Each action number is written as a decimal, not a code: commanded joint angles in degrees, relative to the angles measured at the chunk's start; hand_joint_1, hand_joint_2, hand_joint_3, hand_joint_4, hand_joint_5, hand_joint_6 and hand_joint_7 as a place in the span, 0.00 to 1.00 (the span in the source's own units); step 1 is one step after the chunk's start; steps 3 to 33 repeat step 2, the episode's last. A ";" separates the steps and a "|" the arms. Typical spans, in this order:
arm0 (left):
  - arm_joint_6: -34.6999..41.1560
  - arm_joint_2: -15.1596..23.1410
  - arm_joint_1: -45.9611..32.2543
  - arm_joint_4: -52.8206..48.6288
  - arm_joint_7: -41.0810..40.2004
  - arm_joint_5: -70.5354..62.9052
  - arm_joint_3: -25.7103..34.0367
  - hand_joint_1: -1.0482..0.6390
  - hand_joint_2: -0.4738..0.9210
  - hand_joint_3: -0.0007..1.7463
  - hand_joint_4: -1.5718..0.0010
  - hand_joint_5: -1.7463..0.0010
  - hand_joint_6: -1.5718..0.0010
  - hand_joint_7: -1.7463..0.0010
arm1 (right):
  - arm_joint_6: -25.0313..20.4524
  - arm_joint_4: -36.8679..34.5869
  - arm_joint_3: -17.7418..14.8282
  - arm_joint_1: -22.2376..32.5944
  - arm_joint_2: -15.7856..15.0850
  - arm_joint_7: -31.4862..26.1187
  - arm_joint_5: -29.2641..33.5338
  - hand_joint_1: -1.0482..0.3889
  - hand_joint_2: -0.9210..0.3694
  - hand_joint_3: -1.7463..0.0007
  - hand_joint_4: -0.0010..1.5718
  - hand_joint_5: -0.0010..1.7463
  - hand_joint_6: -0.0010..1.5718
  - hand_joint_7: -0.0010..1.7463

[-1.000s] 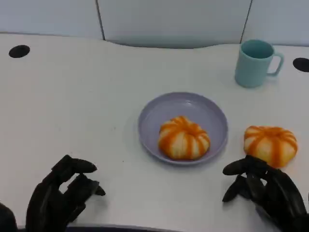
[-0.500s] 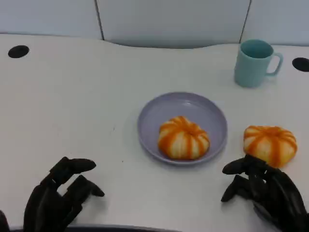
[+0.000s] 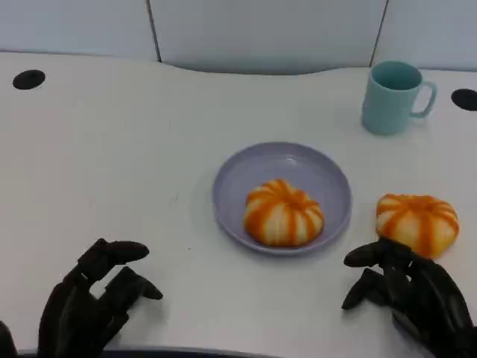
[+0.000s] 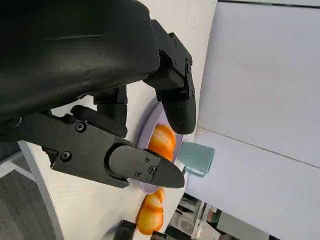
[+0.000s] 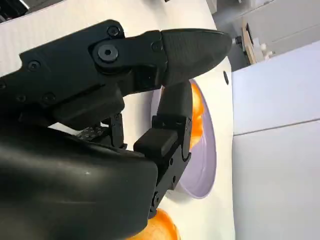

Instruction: Grasp the bread from the table and place it into the plate.

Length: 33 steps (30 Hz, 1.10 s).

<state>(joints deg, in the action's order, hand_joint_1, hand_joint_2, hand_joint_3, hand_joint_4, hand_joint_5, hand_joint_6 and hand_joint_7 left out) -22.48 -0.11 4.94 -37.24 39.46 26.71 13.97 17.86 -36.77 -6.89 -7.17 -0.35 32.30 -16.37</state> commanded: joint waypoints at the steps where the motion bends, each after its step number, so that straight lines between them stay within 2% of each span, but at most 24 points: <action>1: -0.77 0.77 0.19 -0.06 -0.43 -1.07 0.38 0.27 1.00 0.04 0.76 0.03 0.73 0.34 | -0.22 -0.46 -0.49 0.73 -0.55 -0.13 -0.14 0.44 0.00 0.81 0.44 0.85 0.44 0.57; 33: -0.77 0.70 0.18 0.01 -0.44 -1.10 0.42 0.28 1.00 0.04 0.76 0.02 0.73 0.34 | -0.23 -0.44 -0.47 0.72 -0.56 -0.10 -0.13 0.44 0.00 0.81 0.44 0.85 0.44 0.57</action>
